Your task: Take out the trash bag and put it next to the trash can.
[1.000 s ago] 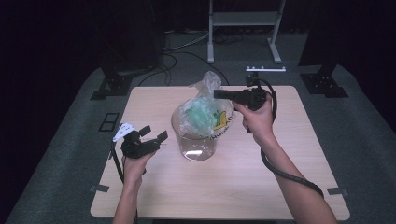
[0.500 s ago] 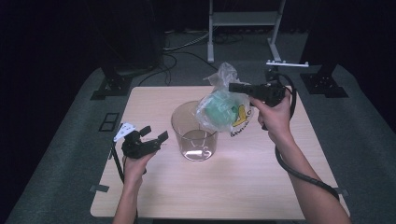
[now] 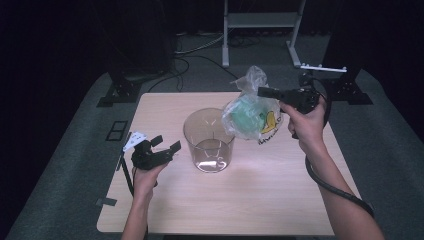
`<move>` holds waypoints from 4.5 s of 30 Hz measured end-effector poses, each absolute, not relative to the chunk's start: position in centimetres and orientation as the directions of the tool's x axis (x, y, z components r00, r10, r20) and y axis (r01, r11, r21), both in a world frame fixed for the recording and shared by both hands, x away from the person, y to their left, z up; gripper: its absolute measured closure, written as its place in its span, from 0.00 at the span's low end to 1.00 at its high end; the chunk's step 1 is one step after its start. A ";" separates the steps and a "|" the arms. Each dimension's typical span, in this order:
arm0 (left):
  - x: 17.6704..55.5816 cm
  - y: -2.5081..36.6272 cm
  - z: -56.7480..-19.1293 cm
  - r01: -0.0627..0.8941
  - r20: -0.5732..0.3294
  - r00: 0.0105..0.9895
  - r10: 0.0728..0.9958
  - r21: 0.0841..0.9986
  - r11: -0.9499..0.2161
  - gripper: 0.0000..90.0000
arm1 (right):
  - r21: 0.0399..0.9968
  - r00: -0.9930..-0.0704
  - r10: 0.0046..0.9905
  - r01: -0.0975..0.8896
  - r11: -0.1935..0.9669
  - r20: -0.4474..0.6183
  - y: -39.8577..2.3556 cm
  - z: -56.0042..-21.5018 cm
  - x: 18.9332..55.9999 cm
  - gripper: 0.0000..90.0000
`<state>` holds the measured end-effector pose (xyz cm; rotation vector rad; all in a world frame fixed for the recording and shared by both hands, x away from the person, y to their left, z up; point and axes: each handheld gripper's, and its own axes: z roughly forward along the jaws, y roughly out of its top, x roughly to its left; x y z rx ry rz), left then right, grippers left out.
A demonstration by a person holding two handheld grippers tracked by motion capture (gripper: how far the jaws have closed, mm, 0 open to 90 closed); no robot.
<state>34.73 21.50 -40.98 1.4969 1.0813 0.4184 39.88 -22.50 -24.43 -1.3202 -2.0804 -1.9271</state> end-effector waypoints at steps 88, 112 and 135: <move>35.1 20.8 -41.4 0.401 -0.308 0.514 0.800 0.911 0.093 0.11 | 0.653 -0.434 0.635 0.742 -0.151 0.639 -25.5 -37.9 43.8 1.00; 35.0 20.5 -41.4 0.402 -0.309 0.522 0.795 0.911 0.090 0.11 | 0.684 -0.456 0.651 0.717 -0.135 0.607 -26.0 -37.6 43.3 0.68; 35.0 20.4 -41.5 0.405 -0.307 0.521 0.796 0.910 0.086 0.11 | 0.732 -0.486 0.662 0.666 -0.142 0.571 -29.8 -36.7 41.0 0.54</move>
